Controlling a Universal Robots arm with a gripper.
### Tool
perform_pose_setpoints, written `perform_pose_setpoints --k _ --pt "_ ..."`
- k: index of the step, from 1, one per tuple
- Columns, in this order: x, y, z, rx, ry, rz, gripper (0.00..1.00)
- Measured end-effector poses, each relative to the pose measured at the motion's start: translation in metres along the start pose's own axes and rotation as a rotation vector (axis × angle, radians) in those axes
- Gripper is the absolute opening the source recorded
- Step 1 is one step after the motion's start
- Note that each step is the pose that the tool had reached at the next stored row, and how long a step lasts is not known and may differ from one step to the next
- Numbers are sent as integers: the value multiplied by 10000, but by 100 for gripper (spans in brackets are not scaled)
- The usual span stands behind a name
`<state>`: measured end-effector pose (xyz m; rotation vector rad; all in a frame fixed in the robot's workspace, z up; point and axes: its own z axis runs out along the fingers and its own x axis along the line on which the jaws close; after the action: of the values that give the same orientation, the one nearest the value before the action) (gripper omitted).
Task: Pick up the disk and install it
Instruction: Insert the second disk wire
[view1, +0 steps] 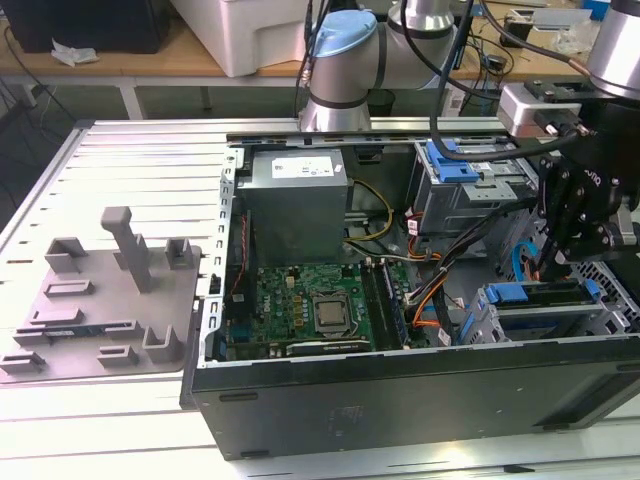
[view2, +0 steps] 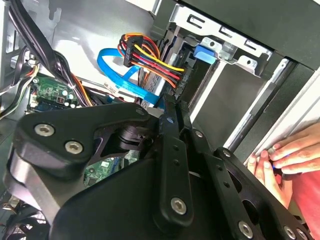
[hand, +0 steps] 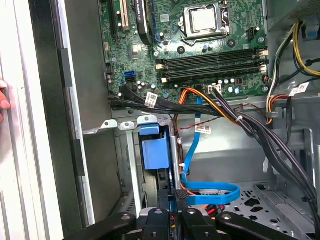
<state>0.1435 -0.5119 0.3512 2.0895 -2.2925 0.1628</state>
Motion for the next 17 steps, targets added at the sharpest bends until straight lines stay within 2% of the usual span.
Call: perform_pose_setpoints --k 3,4,5,9,14,17 --pt "16 -1 2 -14 -150 7 16" --pt "24 -2 3 -27 -285 13 16" --pt "45 -4 5 -47 -499 22 16" --pt "48 -4 4 -49 -516 23 16" --pt "66 -7 7 -71 -640 28 16" --pt "74 -8 8 -93 -648 28 16"
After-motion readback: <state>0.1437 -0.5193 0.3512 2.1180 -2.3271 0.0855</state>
